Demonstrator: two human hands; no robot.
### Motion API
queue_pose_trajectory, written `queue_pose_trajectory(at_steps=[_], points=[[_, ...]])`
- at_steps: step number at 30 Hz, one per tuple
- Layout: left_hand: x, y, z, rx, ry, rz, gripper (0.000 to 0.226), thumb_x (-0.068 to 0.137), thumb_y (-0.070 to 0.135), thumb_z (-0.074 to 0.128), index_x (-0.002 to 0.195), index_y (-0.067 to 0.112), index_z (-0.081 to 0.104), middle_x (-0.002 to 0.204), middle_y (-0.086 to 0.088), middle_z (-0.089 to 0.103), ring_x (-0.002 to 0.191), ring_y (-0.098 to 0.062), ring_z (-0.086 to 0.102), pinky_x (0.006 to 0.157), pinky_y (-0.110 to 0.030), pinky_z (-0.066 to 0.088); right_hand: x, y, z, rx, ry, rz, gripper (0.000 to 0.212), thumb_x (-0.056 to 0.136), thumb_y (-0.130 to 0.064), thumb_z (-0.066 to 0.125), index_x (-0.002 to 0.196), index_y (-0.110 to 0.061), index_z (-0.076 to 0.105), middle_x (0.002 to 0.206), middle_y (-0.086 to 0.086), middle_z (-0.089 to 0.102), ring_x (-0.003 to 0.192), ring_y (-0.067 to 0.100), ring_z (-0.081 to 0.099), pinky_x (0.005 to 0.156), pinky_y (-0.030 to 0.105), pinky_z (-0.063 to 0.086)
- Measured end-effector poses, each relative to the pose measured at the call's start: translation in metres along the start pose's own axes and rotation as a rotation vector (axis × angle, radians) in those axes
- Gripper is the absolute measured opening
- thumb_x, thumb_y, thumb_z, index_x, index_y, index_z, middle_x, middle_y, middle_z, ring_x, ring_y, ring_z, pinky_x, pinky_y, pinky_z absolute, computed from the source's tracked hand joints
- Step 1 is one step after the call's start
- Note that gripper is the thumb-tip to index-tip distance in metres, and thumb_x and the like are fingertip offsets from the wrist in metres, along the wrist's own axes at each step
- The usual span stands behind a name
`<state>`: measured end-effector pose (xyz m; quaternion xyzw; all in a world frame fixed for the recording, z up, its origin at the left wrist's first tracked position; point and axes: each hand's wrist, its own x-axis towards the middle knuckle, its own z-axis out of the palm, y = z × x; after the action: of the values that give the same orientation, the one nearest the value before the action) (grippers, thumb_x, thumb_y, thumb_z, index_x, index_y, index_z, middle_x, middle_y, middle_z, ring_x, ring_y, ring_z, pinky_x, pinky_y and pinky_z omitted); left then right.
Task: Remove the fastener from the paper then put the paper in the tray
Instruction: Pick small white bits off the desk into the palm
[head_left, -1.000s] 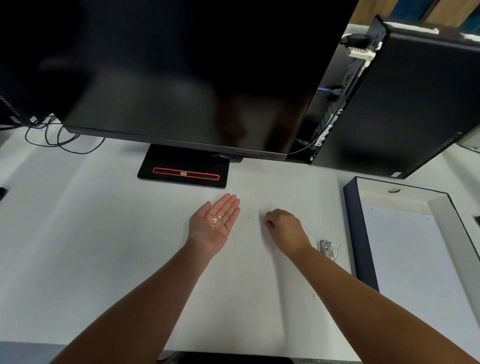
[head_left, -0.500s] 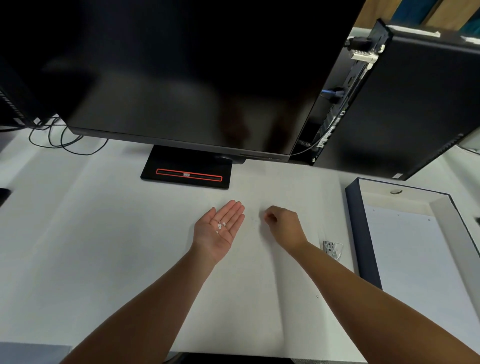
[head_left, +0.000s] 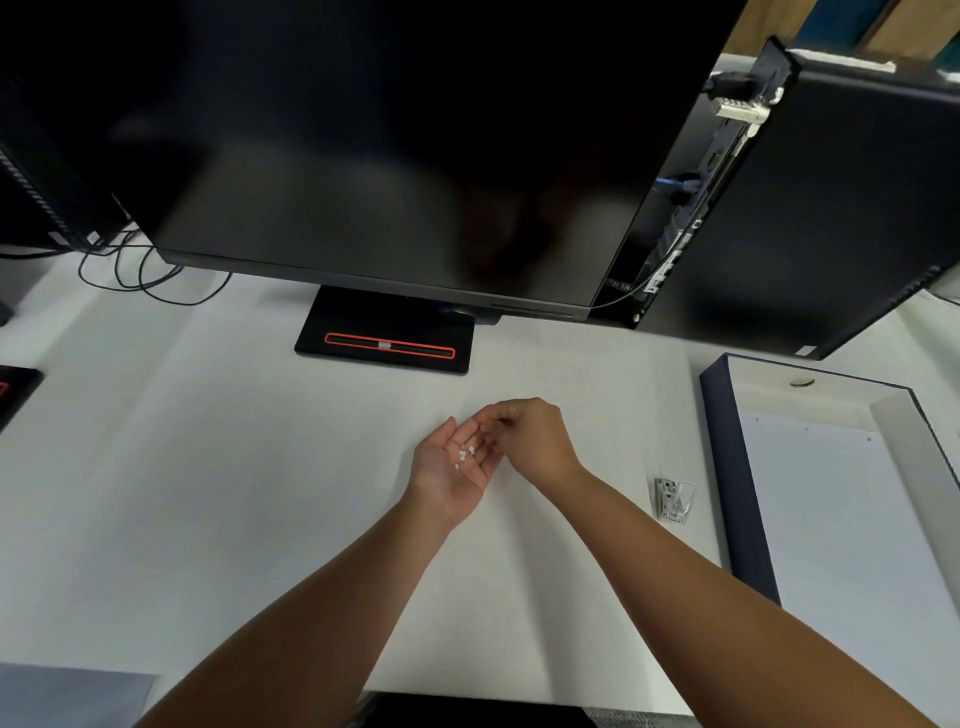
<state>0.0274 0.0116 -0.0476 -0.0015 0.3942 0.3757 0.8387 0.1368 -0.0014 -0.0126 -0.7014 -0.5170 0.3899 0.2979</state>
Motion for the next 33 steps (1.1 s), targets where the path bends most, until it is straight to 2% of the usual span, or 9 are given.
queue_pose_trajectory(at_steps=[4, 10, 13, 14, 15, 16, 25, 29, 33], points=[[-0.002, -0.001, 0.000, 0.004, -0.008, 0.000, 0.045, 0.102, 0.028, 0.029, 0.114, -0.002, 0.061, 0.097, -0.016, 0.074, 0.102, -0.023, 0.065, 0.085, -0.032, 0.050, -0.002, -0.003, -0.003, 0.038, 0.034, -0.007, 0.015, 0.083, -0.003, 0.057, 0.081, -0.008, 0.071, 0.077, 0.007, 0.072, 0.072, 0.018, 0.069, 0.073, 0.029, 0.057], [-0.005, 0.006, -0.004, -0.020, -0.026, 0.008, 0.047, 0.103, 0.026, 0.030, 0.115, -0.006, 0.060, 0.114, -0.021, 0.068, 0.110, -0.030, 0.063, 0.093, -0.039, 0.049, -0.005, 0.027, -0.039, -0.110, 0.158, 0.015, 0.018, 0.086, -0.006, 0.057, 0.093, -0.008, 0.073, 0.097, 0.002, 0.072, 0.088, 0.013, 0.063, 0.066, 0.000, 0.038], [-0.006, 0.011, -0.009, -0.021, -0.029, 0.018, 0.047, 0.103, 0.027, 0.028, 0.115, -0.006, 0.060, 0.114, -0.020, 0.068, 0.111, -0.030, 0.062, 0.092, -0.038, 0.050, -0.020, 0.059, -0.052, -0.267, 0.099, 0.096, 0.021, 0.080, -0.001, 0.056, 0.087, -0.010, 0.073, 0.082, -0.004, 0.063, 0.079, 0.010, 0.055, 0.062, 0.009, 0.036], [-0.006, 0.012, -0.011, -0.022, -0.031, 0.023, 0.047, 0.103, 0.027, 0.028, 0.115, -0.006, 0.060, 0.113, -0.020, 0.068, 0.111, -0.030, 0.062, 0.092, -0.038, 0.050, -0.026, 0.069, -0.054, -0.315, 0.065, 0.099, 0.009, 0.077, 0.000, 0.056, 0.080, 0.007, 0.060, 0.070, -0.006, 0.055, 0.068, 0.010, 0.048, 0.057, 0.014, 0.034], [-0.006, 0.013, -0.012, -0.024, -0.033, 0.026, 0.047, 0.103, 0.027, 0.028, 0.115, -0.006, 0.060, 0.113, -0.020, 0.068, 0.111, -0.030, 0.062, 0.091, -0.038, 0.050, -0.033, 0.073, -0.053, -0.355, 0.041, 0.118, 0.018, 0.073, 0.000, 0.056, 0.063, -0.010, 0.046, 0.063, -0.005, 0.044, 0.061, 0.012, 0.038, 0.053, 0.020, 0.030], [-0.007, 0.013, -0.013, -0.026, -0.036, 0.027, 0.047, 0.103, 0.026, 0.028, 0.115, -0.006, 0.060, 0.113, -0.020, 0.069, 0.111, -0.030, 0.062, 0.091, -0.038, 0.050, -0.038, 0.081, -0.051, -0.397, 0.015, 0.113, 0.018, 0.072, 0.000, 0.056, 0.063, -0.011, 0.045, 0.060, -0.004, 0.038, 0.060, 0.015, 0.033, 0.052, 0.024, 0.027], [-0.006, 0.011, -0.014, -0.036, -0.061, 0.026, 0.046, 0.103, 0.026, 0.030, 0.113, -0.005, 0.061, 0.113, -0.020, 0.069, 0.110, -0.030, 0.063, 0.093, -0.038, 0.049, -0.027, 0.079, -0.021, -0.389, 0.080, 0.032, 0.011, 0.081, -0.005, 0.053, 0.074, -0.004, 0.061, 0.075, 0.010, 0.063, 0.070, 0.027, 0.056, 0.062, 0.034, 0.042], [-0.008, 0.013, -0.017, -0.033, -0.060, 0.037, 0.045, 0.102, 0.025, 0.029, 0.113, -0.006, 0.061, 0.111, -0.020, 0.069, 0.110, -0.030, 0.062, 0.099, -0.039, 0.047, -0.012, 0.074, -0.027, -0.442, 0.120, -0.063, 0.021, 0.077, 0.009, 0.045, 0.066, -0.008, 0.049, 0.071, 0.010, 0.048, 0.069, 0.026, 0.044, 0.059, 0.031, 0.031], [-0.011, 0.012, -0.021, -0.050, -0.052, 0.039, 0.045, 0.102, 0.025, 0.030, 0.111, -0.006, 0.061, 0.111, -0.020, 0.070, 0.110, -0.030, 0.062, 0.093, -0.039, 0.048, -0.004, 0.068, -0.019, -0.562, -0.008, -0.156, 0.016, 0.079, 0.007, 0.045, 0.084, 0.004, 0.061, 0.081, 0.016, 0.051, 0.080, 0.033, 0.052, 0.063, 0.029, 0.035]])
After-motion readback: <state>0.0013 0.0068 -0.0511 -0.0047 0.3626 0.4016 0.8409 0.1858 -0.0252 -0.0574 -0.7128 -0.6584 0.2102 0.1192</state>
